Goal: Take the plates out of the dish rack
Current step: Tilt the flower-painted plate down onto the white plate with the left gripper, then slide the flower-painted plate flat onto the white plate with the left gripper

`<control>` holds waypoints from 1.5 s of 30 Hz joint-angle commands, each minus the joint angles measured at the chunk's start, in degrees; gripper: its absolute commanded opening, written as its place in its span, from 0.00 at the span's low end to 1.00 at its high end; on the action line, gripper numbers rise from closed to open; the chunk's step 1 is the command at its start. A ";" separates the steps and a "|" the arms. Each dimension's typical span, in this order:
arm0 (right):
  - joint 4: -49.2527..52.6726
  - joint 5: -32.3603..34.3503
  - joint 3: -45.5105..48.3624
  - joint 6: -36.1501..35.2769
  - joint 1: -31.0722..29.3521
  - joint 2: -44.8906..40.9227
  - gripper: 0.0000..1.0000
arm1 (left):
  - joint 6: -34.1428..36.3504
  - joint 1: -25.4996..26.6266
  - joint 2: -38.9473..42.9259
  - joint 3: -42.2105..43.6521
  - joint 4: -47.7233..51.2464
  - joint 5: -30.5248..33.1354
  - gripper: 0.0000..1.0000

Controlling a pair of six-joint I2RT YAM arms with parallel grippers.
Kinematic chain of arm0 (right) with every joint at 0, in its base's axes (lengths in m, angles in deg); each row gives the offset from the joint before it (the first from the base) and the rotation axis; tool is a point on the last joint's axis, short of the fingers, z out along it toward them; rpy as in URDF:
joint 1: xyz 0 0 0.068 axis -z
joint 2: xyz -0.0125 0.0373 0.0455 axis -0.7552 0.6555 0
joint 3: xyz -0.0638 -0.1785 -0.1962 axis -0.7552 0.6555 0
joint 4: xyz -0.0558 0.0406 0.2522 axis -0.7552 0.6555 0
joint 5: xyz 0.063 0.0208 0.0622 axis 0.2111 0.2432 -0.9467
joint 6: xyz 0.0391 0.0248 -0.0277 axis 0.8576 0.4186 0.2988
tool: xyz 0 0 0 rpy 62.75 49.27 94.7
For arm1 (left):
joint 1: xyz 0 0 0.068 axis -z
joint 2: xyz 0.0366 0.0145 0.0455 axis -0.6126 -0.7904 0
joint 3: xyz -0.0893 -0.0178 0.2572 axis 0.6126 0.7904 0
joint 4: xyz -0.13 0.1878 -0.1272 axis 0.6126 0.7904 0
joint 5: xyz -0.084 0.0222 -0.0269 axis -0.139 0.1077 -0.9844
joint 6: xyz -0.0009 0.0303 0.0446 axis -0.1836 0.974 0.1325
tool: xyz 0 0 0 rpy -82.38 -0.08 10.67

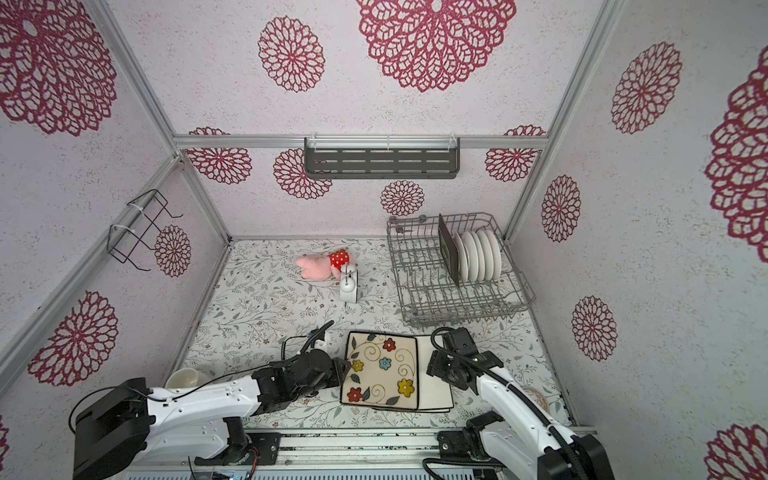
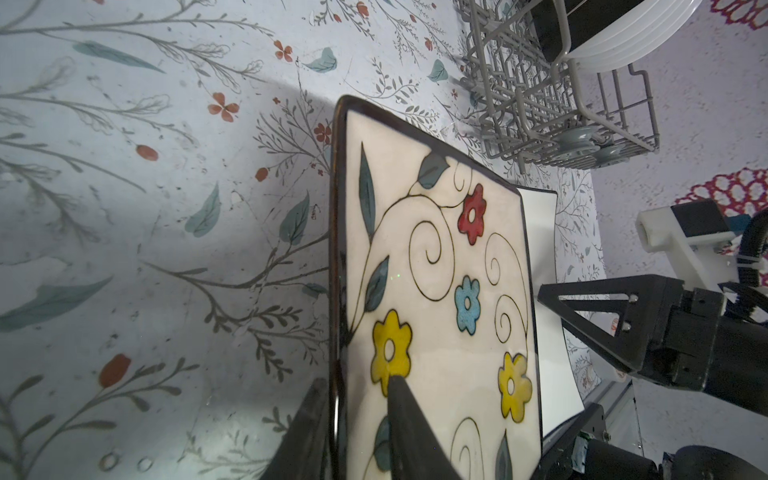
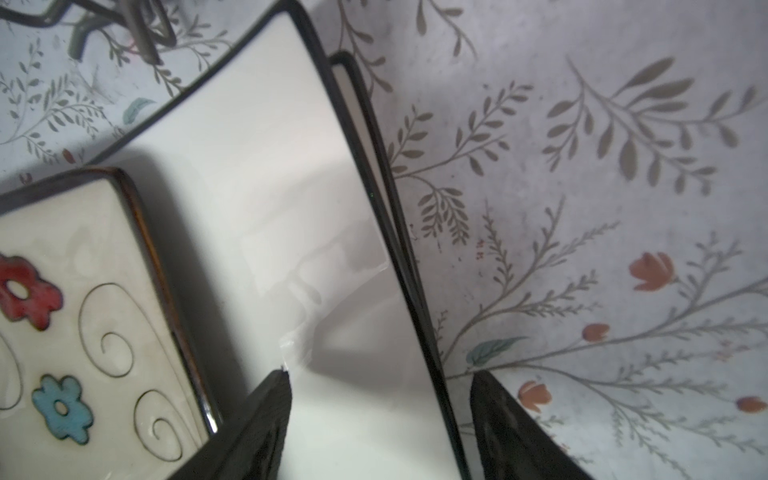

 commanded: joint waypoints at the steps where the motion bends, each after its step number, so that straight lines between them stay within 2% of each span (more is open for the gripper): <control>1: 0.41 0.34 0.05 -0.24 -0.21 -1.26 0.72 | 0.39 0.49 -1.29 -1.68 -1.92 -0.07 0.31; 4: 0.23 0.28 0.08 -0.27 -0.21 -1.46 0.72 | 0.66 0.50 -2.13 -2.25 -1.88 -0.33 0.32; 17: -0.31 -0.84 0.91 -0.17 -0.26 -1.67 0.56 | 1.95 0.49 -5.56 -5.19 -0.92 -2.23 0.31; 24: 0.82 -1.29 1.63 1.34 -0.39 -4.13 0.52 | 2.67 0.54 -7.42 -6.67 -0.64 -3.32 0.31; 29: 1.49 -1.70 1.46 2.62 -0.65 -6.09 0.52 | 3.66 0.54 -9.30 -8.31 -0.30 -4.31 0.31; 33: 1.47 -2.70 1.61 3.32 -0.77 -7.12 0.64 | 4.39 0.52 -10.74 -9.49 -0.13 -5.15 0.30; 36: 1.45 -2.93 1.53 3.43 -0.89 -7.42 0.68 | 4.69 0.53 -11.73 -10.19 -0.08 -5.78 0.30; 45: 1.80 -2.93 1.27 3.15 -1.43 -6.28 0.69 | 6.47 0.53 -14.28 -12.88 0.40 -7.63 0.30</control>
